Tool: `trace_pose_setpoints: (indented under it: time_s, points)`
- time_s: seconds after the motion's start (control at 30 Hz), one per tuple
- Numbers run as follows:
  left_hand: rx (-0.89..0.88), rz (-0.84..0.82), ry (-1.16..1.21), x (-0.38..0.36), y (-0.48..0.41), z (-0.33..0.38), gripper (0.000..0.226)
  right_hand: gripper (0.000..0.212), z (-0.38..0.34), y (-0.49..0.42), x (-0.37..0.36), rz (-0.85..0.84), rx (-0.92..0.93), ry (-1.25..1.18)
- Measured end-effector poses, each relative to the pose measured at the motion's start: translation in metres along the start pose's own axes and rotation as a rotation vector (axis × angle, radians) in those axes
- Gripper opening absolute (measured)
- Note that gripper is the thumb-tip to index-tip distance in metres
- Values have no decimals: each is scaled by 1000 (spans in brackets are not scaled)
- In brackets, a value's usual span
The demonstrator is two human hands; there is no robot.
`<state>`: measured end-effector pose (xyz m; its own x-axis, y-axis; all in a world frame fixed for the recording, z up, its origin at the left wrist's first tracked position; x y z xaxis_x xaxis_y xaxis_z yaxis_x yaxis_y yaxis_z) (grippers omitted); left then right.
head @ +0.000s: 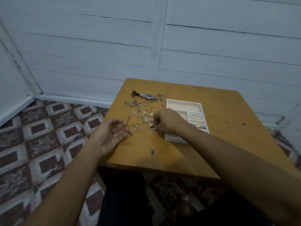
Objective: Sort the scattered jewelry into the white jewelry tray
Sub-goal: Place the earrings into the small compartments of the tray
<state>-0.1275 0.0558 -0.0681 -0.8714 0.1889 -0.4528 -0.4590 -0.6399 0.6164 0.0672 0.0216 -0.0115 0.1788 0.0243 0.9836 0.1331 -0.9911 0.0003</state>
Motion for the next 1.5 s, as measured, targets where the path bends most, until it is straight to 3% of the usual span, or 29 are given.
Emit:
trace_pose_setpoints:
  time_s: [0.17,0.47,0.57,0.7,0.93,1.2,1.5]
  points:
    - [-7,0,6,0,0,0,15,20,-1,-6,-10,-50,35,50]
    - [-54,27,-113,-23,-2,-6,17,9,-2,-6,-20,-141,99,156]
    - [-152,97,-242,-34,-3,-1,19,4,0,-2,-13,-92,71,19]
    - [-326,187,-598,-52,2,3,18,9,-1,5,10,-36,66,-174]
    - [-439,214,-760,-77,4,4,11,6,3,11,32,88,69,-350]
    - [-487,187,-755,-92,4,10,20,11,8,17,54,187,-5,-624]
    - [-445,140,-673,-102,3,4,32,15,5,23,77,171,-22,-788]
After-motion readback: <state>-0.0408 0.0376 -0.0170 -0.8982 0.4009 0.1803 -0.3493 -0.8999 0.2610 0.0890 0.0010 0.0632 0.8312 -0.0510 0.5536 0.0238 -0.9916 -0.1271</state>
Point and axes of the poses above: each hand's wrist, its own y-axis away from the middle knuckle, its own x-axis out of the back of the hand, z = x × y, the point moved 7 cm from there along -y, towards the middle knuckle, and after that the axes turned 13 degrees about x, right-handed, at the moved point
